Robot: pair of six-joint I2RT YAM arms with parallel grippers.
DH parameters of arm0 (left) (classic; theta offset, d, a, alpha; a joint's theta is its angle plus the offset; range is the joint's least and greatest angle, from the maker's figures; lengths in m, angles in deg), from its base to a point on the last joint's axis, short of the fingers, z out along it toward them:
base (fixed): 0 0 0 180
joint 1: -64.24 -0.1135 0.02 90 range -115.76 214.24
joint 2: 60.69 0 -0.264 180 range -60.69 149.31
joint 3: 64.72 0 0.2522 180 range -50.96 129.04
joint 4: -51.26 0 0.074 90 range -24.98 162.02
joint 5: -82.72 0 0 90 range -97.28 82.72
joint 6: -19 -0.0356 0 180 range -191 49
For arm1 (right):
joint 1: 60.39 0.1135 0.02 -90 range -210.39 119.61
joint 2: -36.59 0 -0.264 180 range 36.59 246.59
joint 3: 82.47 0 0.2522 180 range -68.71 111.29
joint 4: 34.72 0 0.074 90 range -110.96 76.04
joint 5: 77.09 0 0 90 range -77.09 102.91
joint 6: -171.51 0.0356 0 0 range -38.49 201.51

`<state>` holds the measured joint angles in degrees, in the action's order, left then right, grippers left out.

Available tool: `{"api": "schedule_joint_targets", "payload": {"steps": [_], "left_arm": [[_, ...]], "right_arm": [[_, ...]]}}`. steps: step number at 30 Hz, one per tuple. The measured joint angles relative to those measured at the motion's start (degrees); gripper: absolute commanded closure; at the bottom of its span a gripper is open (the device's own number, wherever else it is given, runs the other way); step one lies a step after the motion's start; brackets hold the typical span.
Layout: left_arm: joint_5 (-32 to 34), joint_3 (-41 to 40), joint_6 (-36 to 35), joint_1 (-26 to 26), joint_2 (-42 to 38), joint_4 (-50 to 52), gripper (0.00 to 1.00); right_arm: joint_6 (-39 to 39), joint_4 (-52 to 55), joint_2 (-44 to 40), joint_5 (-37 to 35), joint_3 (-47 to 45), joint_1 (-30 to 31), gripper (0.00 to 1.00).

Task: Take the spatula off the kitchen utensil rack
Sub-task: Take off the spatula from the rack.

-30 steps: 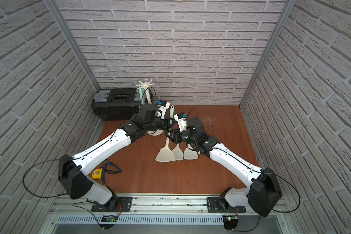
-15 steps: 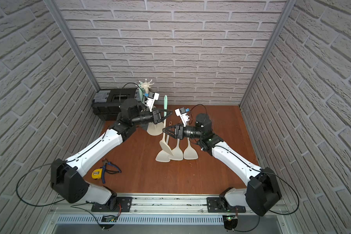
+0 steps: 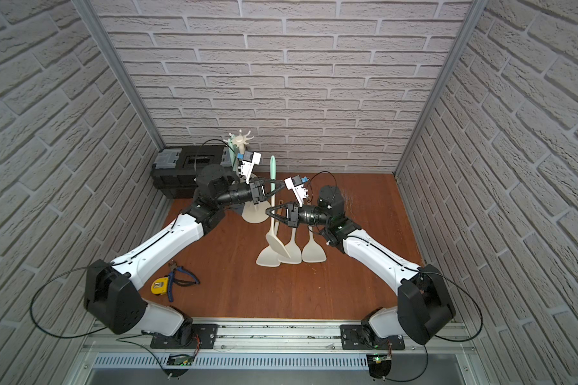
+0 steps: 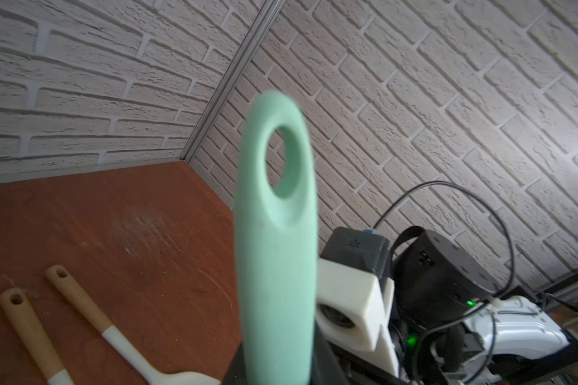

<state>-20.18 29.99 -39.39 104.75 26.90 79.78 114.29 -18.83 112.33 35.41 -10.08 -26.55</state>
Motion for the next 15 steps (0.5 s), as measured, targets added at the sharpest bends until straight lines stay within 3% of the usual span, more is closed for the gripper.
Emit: {"api": "schedule_joint_targets", "payload": {"steps": [3, 9, 15], "left_arm": [[-4.33, -1.07, 0.48, -2.99, -0.68, -1.79, 1.0], [-17.62, -5.11, 3.54, -10.19, -3.87, -11.02, 1.0], [-28.46, -6.58, 8.02, -10.56, -3.87, -23.06, 1.0]], "right_arm": [[-0.57, -0.98, -1.36, 4.31, -0.31, -1.42, 0.52], [3.21, -9.57, -2.34, 17.46, -1.22, -6.58, 0.51], [7.19, -17.27, 0.42, 25.05, -1.22, -6.56, 0.51]]}}
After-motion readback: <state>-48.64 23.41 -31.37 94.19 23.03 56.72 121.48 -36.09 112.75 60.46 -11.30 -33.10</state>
